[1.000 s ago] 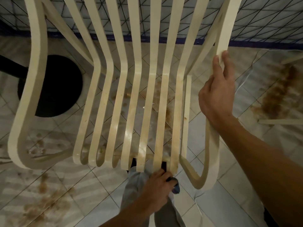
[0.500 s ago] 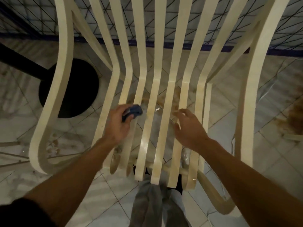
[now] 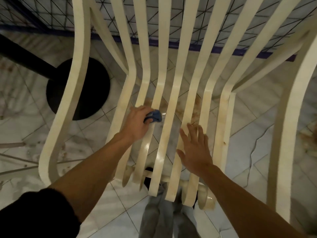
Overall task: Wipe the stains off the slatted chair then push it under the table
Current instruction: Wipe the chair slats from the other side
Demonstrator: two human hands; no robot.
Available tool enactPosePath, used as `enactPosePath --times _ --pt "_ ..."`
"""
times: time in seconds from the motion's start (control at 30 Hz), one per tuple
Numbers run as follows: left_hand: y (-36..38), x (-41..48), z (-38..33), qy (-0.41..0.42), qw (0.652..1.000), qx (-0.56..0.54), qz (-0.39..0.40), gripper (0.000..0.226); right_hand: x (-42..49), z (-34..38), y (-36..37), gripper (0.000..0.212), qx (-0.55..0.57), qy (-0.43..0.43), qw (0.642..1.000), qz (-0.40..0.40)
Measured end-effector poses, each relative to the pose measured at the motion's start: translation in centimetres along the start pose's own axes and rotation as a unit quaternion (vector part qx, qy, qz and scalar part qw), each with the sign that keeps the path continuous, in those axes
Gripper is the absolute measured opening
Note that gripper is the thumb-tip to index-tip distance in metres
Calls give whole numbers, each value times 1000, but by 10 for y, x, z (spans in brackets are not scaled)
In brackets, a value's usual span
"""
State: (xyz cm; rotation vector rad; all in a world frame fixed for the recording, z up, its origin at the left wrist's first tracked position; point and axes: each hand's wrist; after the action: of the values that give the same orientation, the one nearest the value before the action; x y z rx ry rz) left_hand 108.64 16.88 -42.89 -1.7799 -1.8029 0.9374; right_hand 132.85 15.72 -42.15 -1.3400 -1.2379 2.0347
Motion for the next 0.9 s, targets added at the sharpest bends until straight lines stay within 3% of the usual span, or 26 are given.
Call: enactPosePath --times 0.1,0.33,0.47,0.6,0.67,0.73,0.83,0.9 --pt "-3 -37 3 20 998 6 57 30 0 -2 1 74 -7 -1 1000 -1" --pt "-5 -130 -18 16 993 53 102 37 -1 -2 -1 75 9 -5 1000 -15" --pt "-11 -141 -23 -19 980 57 189 34 -1 -3 0 74 4 -5 1000 -13" --pt "-40 -96 -29 -137 943 -77 295 35 -2 -3 -1 74 15 -5 1000 -16" --pt "-41 -65 -29 -165 942 -142 257 35 -2 -3 -1 74 14 -4 1000 -11" --pt "-32 -32 -29 -135 965 -151 166 34 -3 -3 -1 73 13 -5 1000 -15" --pt "-8 16 -29 -34 998 -44 39 31 -2 -2 0 73 13 -3 1000 -15" --pt "6 38 -29 6 999 -25 30 26 -2 -2 0 73 16 1 1000 -20"
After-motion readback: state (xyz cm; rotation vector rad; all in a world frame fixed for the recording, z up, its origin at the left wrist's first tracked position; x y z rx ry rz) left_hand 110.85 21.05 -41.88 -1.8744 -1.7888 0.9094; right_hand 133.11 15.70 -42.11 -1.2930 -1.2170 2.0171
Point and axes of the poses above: each hand's wrist, its own x-axis towards the middle knuckle, its own y-axis out of the palm, z = x × y, and after that the axes turned 9 degrees about -x, right-handed
